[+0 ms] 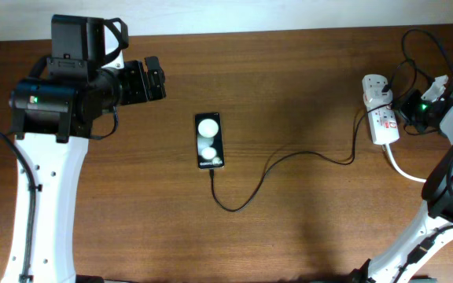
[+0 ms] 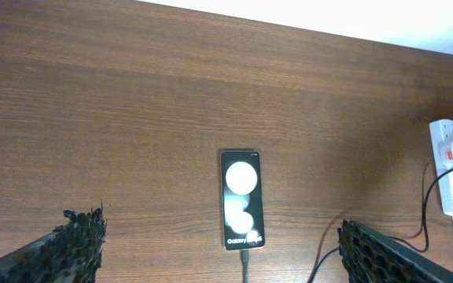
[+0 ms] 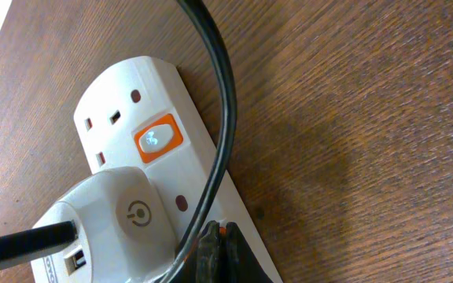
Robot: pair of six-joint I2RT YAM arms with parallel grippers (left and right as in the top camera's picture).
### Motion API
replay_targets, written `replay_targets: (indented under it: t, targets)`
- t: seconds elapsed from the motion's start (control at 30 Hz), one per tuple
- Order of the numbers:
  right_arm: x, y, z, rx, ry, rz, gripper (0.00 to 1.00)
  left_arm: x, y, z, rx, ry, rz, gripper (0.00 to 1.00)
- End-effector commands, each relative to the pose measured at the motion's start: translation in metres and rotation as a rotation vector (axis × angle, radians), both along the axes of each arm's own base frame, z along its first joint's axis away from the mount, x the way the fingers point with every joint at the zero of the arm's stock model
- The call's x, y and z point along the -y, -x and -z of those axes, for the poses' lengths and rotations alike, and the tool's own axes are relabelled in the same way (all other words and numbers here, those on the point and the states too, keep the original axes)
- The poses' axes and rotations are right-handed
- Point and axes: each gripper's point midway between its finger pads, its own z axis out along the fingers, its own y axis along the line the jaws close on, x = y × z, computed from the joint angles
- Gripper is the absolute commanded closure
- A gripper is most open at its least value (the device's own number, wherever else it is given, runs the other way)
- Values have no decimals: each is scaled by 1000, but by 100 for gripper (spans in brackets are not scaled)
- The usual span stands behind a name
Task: Plug charger to phone and switch on socket
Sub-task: 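Press down the orange switch beside the charger plug with the right gripper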
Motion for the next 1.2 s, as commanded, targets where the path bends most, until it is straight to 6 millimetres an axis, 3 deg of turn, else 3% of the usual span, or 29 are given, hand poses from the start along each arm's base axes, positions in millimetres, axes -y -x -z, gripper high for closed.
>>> replay_targets:
  t: [0.0, 0.43, 0.7, 1.0, 1.17]
  targets:
    - [-8, -4, 7, -3, -22, -23, 95, -3, 1, -7, 21, -6, -5, 1]
    - [-49, -4, 14, -60, -54, -98, 95, -3, 1, -7, 21, -6, -4, 1]
    - [-78, 5, 41, -147, -99, -143, 96, -3, 1, -7, 21, -6, -5, 1]
    - [-92, 17, 49, -205, -121, -158, 96, -3, 1, -7, 21, -6, -5, 1]
    - [-103, 15, 43, -179, -182, -185, 96, -3, 1, -7, 21, -6, -5, 1]
